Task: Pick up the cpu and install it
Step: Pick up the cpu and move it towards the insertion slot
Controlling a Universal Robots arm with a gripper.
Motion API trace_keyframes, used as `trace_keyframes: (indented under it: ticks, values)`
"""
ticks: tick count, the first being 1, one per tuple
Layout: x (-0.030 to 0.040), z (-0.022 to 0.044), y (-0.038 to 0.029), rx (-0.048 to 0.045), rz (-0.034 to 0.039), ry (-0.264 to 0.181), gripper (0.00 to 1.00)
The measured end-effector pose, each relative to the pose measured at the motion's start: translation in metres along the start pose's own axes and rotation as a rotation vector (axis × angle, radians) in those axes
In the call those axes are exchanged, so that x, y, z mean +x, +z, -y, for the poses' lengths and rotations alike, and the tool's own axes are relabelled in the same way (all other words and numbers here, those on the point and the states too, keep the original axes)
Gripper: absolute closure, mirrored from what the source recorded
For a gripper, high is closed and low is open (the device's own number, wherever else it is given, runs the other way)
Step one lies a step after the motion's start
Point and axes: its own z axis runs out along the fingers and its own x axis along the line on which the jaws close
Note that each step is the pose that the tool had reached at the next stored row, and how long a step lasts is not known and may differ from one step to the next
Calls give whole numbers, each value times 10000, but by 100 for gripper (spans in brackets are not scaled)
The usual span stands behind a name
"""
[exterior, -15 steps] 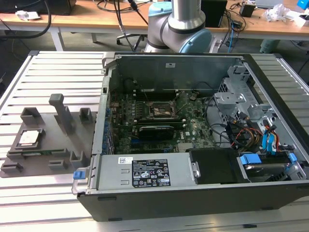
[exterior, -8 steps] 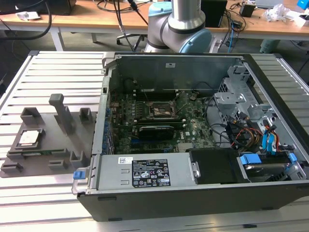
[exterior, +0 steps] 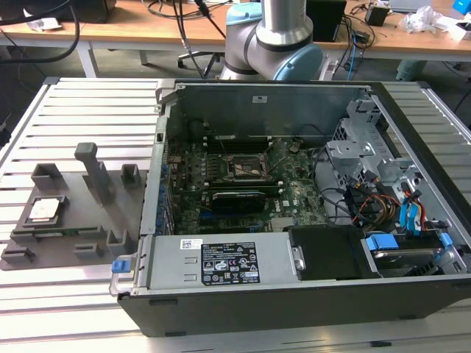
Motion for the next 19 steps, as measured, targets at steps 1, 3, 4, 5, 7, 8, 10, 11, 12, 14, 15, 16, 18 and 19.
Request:
trace_keyframes:
  ticks: [1,3,4,5,7,8,10,11,12,14,15,16,18,19]
  values:
    - [0,0,3,0,-1,0,40]
    - [0,0,13,0,-1,0,40]
    - [1,2,54,0,0,0,40]
    - [2,3,74,0,0,0,40]
    - [3,5,121,0,-1,0,40]
    - [3,5,130,0,0,0,40]
    - [3,5,140,-1,0,0,40]
    - [3,6,143,0,-1,0,40]
    - [3,6,148,0,-1,0,40]
    - [4,6,156,0,0,0,40]
    - [4,6,159,-1,0,0,40]
    - [4,6,164,-1,-1,0,40]
    - [4,7,171,0,-1,0,40]
    - [4,7,175,0,0,0,40]
